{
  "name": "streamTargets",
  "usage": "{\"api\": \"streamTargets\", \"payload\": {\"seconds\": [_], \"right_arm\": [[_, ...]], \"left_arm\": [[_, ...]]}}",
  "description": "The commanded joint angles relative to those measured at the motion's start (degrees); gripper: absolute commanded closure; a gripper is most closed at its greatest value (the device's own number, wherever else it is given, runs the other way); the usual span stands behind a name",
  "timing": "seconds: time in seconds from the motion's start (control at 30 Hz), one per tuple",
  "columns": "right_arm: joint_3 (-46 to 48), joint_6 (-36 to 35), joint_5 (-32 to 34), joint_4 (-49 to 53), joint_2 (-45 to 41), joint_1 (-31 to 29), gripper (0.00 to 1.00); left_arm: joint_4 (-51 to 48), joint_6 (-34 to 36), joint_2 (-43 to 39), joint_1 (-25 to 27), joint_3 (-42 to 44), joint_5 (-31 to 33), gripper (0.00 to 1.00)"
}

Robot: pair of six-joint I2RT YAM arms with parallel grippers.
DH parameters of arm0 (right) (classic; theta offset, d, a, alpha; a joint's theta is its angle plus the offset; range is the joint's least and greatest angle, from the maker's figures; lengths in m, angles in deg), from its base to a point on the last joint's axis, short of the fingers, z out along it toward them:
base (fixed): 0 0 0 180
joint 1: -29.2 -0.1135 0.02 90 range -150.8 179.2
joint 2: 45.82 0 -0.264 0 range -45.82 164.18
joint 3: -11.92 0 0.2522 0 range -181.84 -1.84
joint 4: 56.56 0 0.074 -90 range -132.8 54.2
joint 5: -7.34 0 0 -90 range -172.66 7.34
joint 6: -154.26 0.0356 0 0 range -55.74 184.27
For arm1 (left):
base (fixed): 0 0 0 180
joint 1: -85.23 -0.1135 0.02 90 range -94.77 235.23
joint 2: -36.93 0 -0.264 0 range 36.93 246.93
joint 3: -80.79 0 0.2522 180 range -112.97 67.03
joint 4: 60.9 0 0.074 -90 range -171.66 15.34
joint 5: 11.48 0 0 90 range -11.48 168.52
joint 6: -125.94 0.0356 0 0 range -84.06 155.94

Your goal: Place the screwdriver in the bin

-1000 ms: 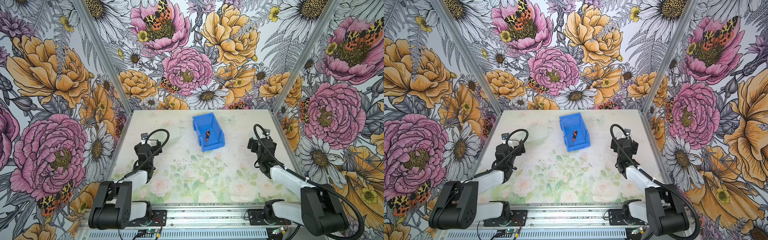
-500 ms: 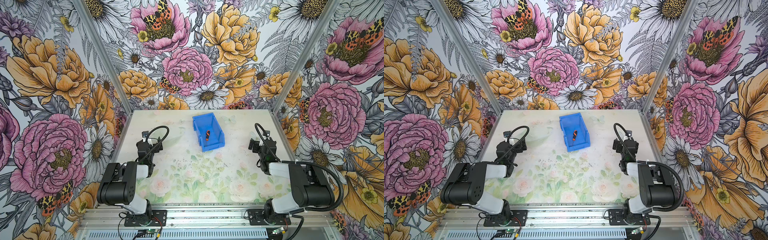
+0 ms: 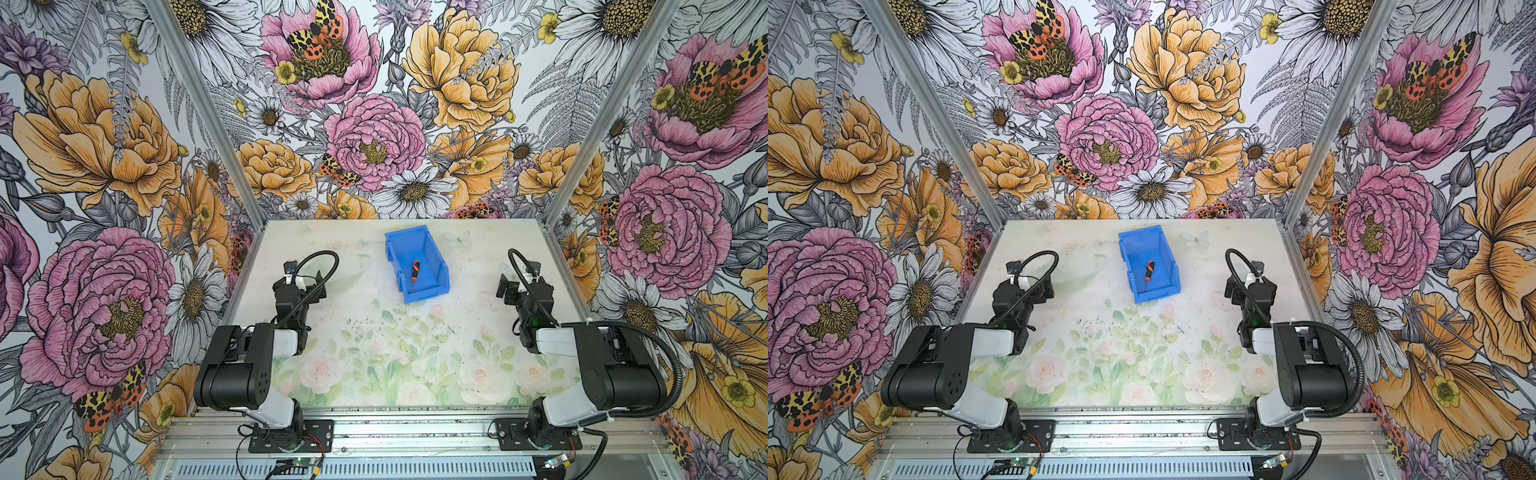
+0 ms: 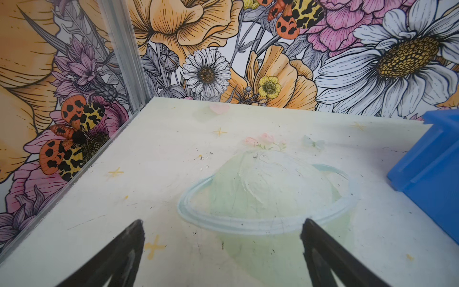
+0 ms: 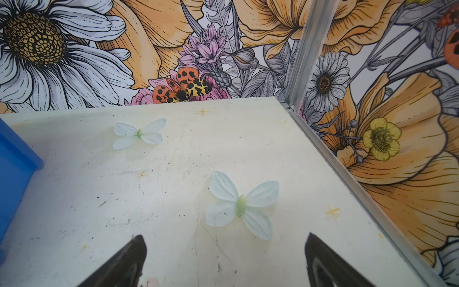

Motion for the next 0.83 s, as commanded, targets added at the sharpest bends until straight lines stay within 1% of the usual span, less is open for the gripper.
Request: {"api": "streamTargets", "payload": {"seconds": [0.0, 0.8], "right_arm": [[0.6, -0.6, 0.1, -2.8, 0.6, -0.6, 0.01], [0.6, -0.7, 0.2, -2.8, 0.6, -0.6, 0.01]], "left_arm": [[2.5, 0.6, 0.5, 0.4, 1.0, 1.4, 0.01], [2.8, 0.9, 0.5, 1.0, 1.1, 2.2, 0.01]]}}
